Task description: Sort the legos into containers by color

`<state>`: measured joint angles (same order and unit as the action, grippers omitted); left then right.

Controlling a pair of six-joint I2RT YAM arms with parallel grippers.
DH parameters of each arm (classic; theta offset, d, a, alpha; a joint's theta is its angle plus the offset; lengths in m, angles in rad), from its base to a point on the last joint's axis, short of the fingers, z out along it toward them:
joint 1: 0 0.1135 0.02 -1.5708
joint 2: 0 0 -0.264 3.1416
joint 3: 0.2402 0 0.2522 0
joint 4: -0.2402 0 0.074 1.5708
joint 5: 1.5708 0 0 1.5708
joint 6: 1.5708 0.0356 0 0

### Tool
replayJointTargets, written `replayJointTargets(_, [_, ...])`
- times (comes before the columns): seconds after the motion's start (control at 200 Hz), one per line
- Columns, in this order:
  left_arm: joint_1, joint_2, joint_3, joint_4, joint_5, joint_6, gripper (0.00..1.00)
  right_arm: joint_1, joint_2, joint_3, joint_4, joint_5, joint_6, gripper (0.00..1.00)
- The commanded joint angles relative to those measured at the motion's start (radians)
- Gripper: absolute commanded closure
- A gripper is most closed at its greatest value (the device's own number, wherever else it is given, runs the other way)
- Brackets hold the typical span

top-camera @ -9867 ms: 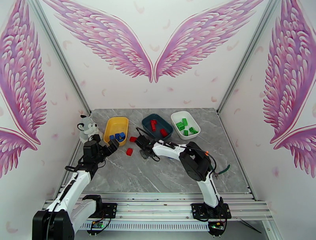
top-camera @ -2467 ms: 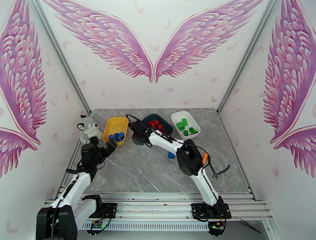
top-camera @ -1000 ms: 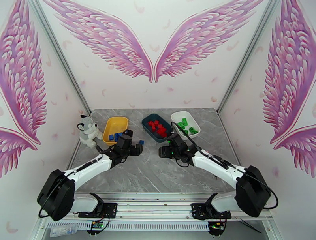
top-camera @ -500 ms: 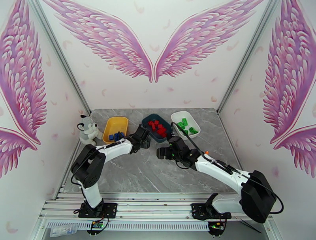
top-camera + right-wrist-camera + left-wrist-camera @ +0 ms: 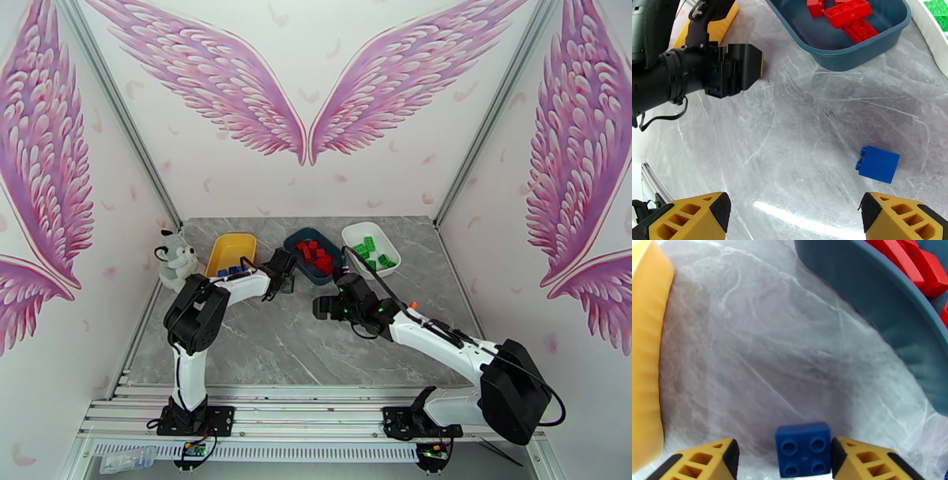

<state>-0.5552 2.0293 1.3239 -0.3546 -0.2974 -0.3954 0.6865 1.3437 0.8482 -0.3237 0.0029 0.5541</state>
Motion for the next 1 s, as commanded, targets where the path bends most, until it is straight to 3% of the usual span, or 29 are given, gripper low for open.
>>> replayJointTargets(0.0, [-0.003, 0.034, 0.056, -0.022, 0.027, 0.010, 0.40, 0.005, -0.018, -0.010, 0.013, -0.001, 0.010, 0.07])
replayJointTargets(0.46, [-0.007, -0.013, 0.031, -0.041, 0.019, 0.001, 0.68, 0.005, -0.031, -0.013, 0.010, 0.004, 0.012, 0.07])
replayJointTargets(0.76, [0.014, -0.281, -0.071, -0.035, -0.015, -0.007, 0.69, 0.006, -0.012, -0.022, 0.060, -0.084, 0.007, 0.10])
replayJointTargets(0.995, [0.178, -0.360, -0.090, -0.047, -0.002, -0.003, 0.66, 0.007, 0.010, -0.018, 0.073, -0.121, 0.009, 0.11])
